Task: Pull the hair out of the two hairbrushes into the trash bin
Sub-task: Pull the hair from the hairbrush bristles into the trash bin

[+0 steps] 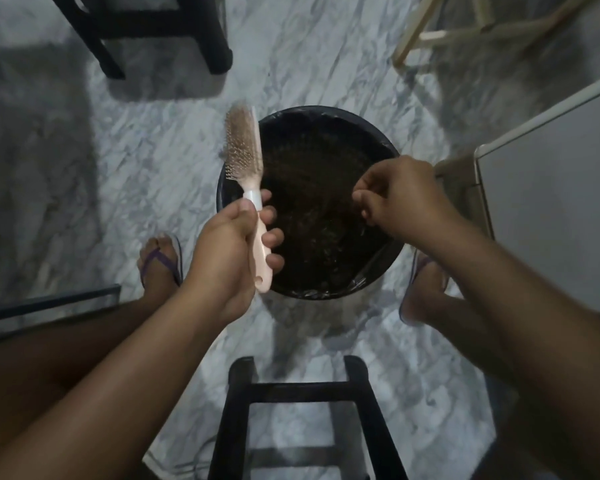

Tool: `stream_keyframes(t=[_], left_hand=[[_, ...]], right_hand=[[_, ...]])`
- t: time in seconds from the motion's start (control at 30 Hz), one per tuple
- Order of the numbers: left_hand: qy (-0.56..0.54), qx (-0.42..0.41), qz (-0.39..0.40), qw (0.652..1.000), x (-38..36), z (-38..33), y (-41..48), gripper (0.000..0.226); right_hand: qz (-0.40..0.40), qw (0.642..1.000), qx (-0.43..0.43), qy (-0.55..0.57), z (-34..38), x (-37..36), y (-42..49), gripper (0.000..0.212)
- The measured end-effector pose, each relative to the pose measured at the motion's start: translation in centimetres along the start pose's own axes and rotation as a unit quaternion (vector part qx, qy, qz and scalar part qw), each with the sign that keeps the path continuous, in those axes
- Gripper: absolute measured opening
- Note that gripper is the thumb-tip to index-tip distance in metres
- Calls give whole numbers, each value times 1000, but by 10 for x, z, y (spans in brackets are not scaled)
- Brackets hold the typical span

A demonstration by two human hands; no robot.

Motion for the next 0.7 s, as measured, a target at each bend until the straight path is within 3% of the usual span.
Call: stream_keyframes(t=[0.27, 0.4, 0.47, 0.57, 0.63, 0.7], left_hand=[[49, -45, 46, 997, 3, -4, -15, 29], [125, -39, 33, 991, 8, -3, -12, 31], [148, -40, 33, 988, 9, 2, -13, 30], [167, -34, 40, 985, 8, 5, -13, 29], [171, -26, 53, 983, 8, 6, -13, 27], [172, -20, 69, 982, 8, 6, -14, 27]], right_hand=[[98, 986, -20, -131, -11, -47, 3, 15], [122, 986, 5, -118, 11, -22, 4, 38], [114, 991, 35, -63, 25, -3, 3, 62], [108, 980, 20, 165, 47, 11, -3, 80], [135, 956, 26, 257, 56, 11, -6, 65], [166, 954, 55, 245, 61, 8, -9, 34]])
Point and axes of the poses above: each hand's wrist, its own y-axis towards the middle knuckle, its own x-axis out of the back of the hand, z = x × y, the point moved 1 cm from there along y, towards the middle knuckle, and after that the axes turned 10 degrees about -y, right-handed, at the moved point
